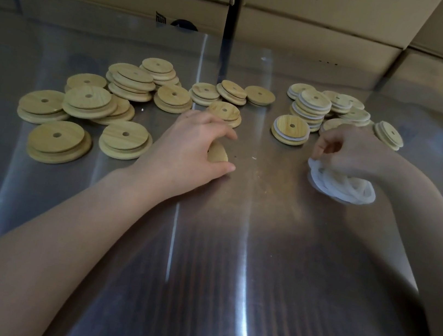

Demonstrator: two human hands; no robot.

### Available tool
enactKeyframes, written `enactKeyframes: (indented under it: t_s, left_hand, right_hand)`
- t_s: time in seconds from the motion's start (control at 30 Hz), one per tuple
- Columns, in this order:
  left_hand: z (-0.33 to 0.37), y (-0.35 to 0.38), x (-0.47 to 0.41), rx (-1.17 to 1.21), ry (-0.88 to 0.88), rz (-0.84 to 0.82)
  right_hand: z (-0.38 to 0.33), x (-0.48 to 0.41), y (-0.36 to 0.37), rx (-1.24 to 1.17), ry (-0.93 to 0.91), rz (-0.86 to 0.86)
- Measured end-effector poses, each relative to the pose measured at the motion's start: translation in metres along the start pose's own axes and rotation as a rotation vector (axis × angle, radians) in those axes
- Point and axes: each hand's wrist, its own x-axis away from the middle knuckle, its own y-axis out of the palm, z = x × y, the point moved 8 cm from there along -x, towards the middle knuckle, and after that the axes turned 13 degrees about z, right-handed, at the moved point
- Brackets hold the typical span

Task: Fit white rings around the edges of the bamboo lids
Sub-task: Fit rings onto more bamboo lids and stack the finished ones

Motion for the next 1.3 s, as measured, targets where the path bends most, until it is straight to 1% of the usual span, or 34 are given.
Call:
enactKeyframes:
  t_s: [0.17, 0.27, 0.47, 0.63, 0.87, 1.07, 1.3]
  left_hand:
    - [-0.013, -0.002, 0.001, -0.120, -0.111, 0.035]
    - [-0.018, -0.002, 0.002, -0.153, -0.150, 0.023]
    - [-0.020, -0.002, 0.000, -0.089, -0.170, 0.040]
    - [-0.020, -0.001, -0.001, -0.083, -0.164, 0.049]
    - [-0.021, 0.000, -0.001, -0.063, -0.168, 0.054]
    - [-0.021, 0.000, -0.001, -0.063, -0.176, 0.053]
    - [-0.021, 0.000, -0.001, -0.059, -0.179, 0.045]
  right_hand:
    - [0.003, 0.000, 0.001, 0.028, -0.004, -0.034]
    - [0.005, 0.000, 0.002, 0.001, 0.004, -0.063]
    - [0.005, 0.000, 0.002, -0.033, -0.025, -0.088]
    - [0.007, 0.001, -0.002, -0.037, -0.037, -0.117]
    - [0.009, 0.000, -0.007, -0.054, -0.043, -0.106]
    - [0.010, 0.002, -0.005, -0.064, -0.080, -0.162]
    - [0.009, 0.002, -0.010, -0.028, -0.113, -0.095]
